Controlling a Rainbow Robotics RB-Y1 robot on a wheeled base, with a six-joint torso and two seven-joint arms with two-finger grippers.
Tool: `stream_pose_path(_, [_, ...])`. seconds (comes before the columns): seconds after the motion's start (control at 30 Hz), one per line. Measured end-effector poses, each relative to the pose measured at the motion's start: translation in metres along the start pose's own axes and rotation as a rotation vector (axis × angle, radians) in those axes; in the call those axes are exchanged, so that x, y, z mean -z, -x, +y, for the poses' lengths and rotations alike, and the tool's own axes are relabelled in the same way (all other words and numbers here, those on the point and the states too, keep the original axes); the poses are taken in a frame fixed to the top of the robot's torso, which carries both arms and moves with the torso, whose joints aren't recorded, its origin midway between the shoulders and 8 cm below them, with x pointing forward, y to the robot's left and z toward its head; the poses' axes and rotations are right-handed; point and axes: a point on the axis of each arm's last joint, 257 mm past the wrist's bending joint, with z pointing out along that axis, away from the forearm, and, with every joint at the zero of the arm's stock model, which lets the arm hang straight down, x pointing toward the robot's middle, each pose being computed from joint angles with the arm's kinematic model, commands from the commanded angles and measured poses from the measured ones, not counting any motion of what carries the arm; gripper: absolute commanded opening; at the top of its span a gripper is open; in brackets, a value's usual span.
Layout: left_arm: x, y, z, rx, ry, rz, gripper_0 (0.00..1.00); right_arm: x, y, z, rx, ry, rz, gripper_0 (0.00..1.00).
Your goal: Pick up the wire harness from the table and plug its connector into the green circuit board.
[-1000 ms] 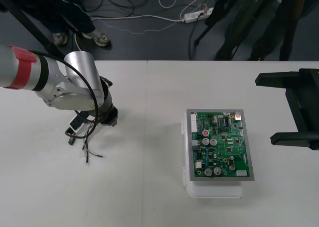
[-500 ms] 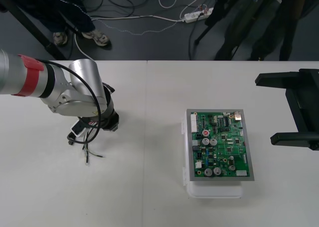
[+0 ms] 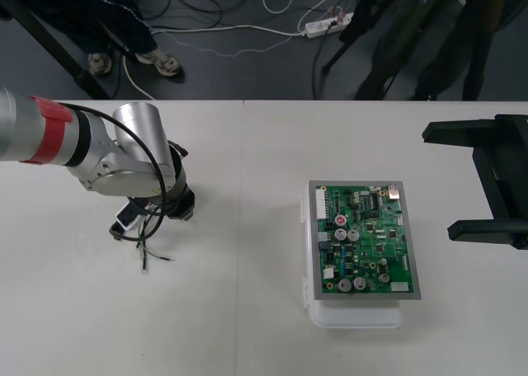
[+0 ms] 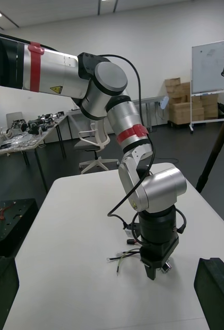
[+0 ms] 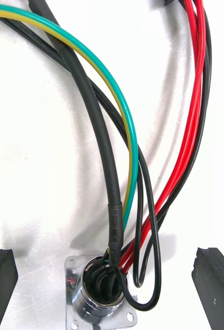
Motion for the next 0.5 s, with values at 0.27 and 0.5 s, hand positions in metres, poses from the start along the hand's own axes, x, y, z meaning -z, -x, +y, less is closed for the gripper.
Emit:
stream_pose_path(0.27, [-0.0009,-0.006,-0.0011,0.006,0.004,0.023,1.0,0.0,0.0,0.0,0.0,0.0,0.0,1.0])
stream_pose_path(0.5, [-0.0058,-0.0054,-0.0001,0.014,0.008,0.028,0.87,0.0,0.0,0.0,0.0,0.0,0.0,1.0])
